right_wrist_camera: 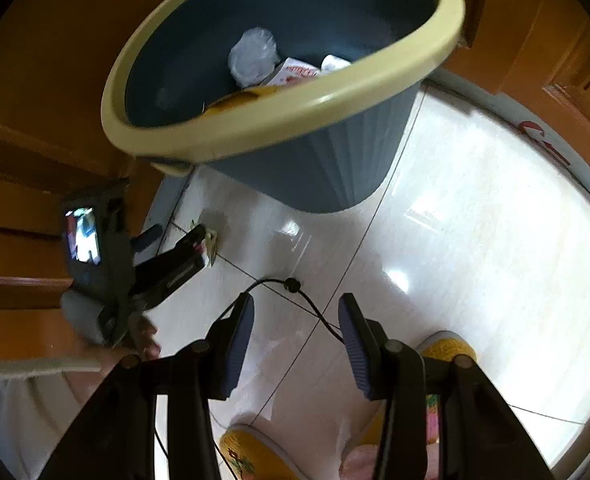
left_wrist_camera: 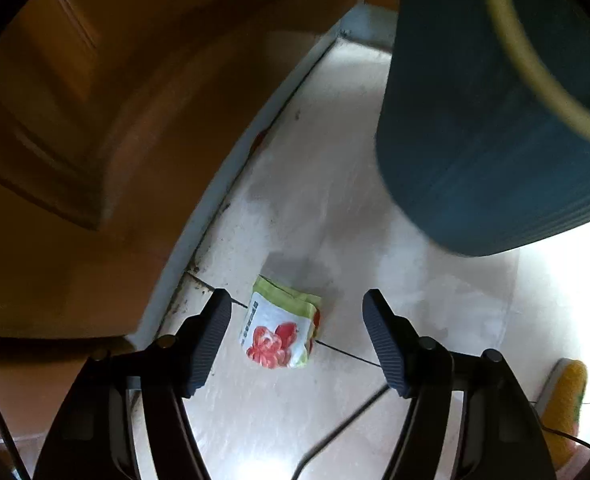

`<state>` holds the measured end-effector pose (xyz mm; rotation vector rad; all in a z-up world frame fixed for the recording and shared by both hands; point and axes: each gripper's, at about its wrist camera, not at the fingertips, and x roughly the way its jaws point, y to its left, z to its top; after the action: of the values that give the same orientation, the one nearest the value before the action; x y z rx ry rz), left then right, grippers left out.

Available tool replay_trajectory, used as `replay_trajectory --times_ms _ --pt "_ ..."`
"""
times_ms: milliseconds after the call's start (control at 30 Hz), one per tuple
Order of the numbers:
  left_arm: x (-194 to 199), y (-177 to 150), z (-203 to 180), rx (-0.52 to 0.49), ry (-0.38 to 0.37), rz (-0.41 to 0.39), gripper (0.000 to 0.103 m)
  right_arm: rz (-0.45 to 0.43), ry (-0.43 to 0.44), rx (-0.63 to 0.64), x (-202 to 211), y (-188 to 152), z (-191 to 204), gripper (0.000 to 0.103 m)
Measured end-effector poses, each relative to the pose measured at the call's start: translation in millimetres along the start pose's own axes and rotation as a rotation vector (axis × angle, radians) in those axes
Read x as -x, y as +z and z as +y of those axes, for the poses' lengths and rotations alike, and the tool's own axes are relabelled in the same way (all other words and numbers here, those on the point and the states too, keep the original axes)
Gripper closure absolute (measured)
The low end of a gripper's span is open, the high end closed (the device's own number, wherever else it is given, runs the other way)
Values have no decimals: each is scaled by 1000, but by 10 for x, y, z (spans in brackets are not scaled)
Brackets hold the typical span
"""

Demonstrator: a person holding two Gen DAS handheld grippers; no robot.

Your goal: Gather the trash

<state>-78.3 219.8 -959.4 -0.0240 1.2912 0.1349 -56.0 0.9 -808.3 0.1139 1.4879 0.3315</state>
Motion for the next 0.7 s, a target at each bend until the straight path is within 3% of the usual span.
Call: replay_trajectory --times_ms 467,700 --pt "-497 21 -92 4 -3 81 53 22 26 -8 -41 48 52 59" --pt "-508 46 -154 7 3 112 76 25 45 5 -56 101 54 59"
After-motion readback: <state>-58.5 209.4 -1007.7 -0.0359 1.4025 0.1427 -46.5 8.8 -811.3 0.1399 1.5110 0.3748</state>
